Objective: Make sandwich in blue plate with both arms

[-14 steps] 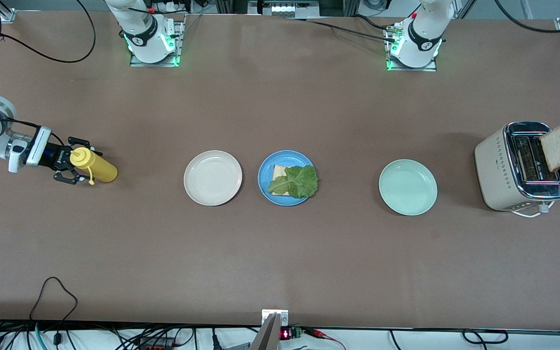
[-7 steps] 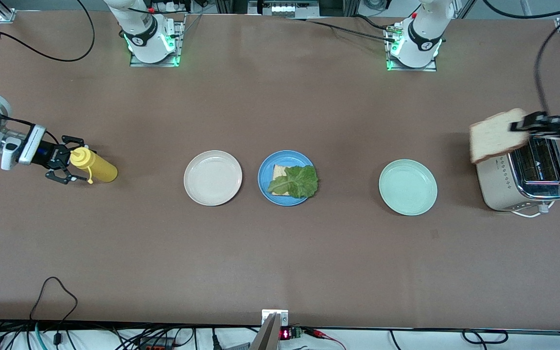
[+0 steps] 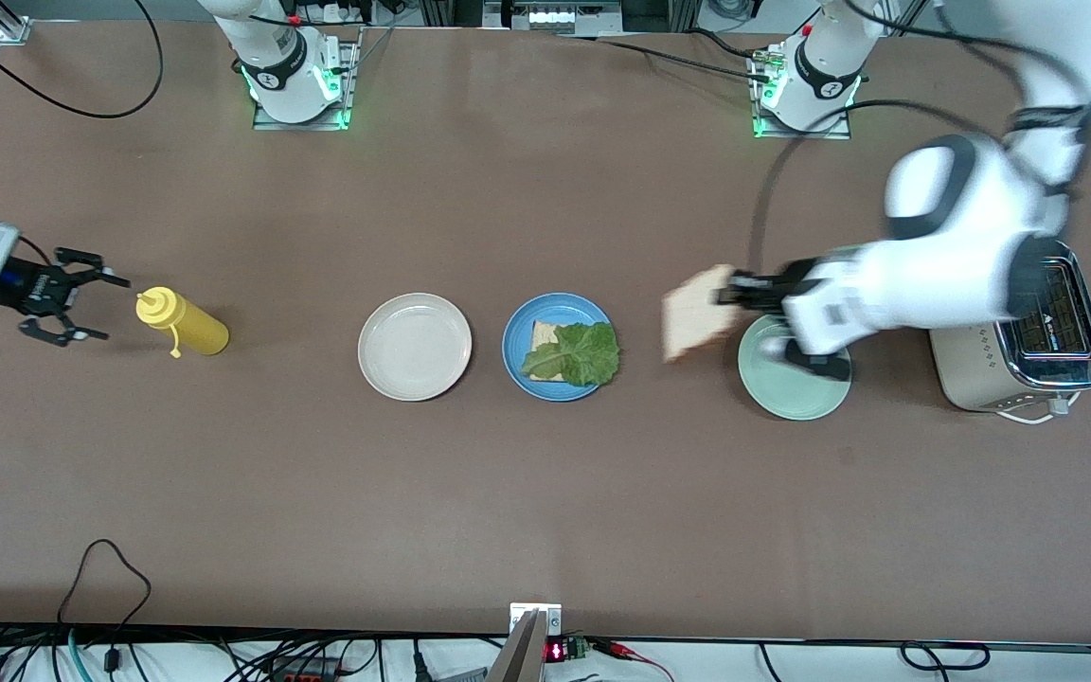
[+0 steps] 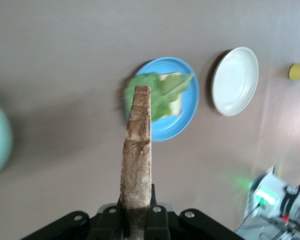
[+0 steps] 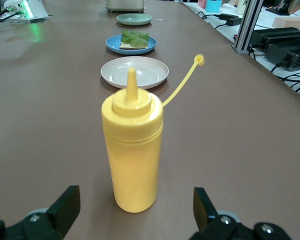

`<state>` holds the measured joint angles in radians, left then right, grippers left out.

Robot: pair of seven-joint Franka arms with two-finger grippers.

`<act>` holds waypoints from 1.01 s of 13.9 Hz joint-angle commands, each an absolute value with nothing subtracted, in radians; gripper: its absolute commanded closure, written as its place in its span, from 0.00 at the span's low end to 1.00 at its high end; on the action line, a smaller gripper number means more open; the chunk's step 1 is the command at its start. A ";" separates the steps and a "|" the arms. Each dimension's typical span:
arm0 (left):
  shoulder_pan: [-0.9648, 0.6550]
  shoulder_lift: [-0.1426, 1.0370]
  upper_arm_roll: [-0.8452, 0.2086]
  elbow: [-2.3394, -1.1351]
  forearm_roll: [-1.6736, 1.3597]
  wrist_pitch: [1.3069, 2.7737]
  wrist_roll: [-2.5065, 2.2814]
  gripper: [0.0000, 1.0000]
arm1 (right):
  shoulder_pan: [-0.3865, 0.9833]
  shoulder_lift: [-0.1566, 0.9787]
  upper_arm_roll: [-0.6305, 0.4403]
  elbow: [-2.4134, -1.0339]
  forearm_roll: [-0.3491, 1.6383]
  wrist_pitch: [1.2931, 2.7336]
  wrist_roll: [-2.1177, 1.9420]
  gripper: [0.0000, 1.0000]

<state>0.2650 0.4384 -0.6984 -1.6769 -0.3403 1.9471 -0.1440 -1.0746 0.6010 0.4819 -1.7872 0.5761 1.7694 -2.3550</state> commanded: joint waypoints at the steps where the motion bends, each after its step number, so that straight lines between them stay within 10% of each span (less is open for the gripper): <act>1: 0.181 0.579 -0.703 -1.664 -0.367 2.113 -0.202 0.99 | -1.081 0.568 0.485 -1.674 0.535 1.622 -2.225 0.00; 14: 0.048 0.782 -0.700 -1.669 -0.482 2.390 -0.187 0.99 | -0.821 0.174 0.503 -1.513 0.477 1.400 -1.237 0.00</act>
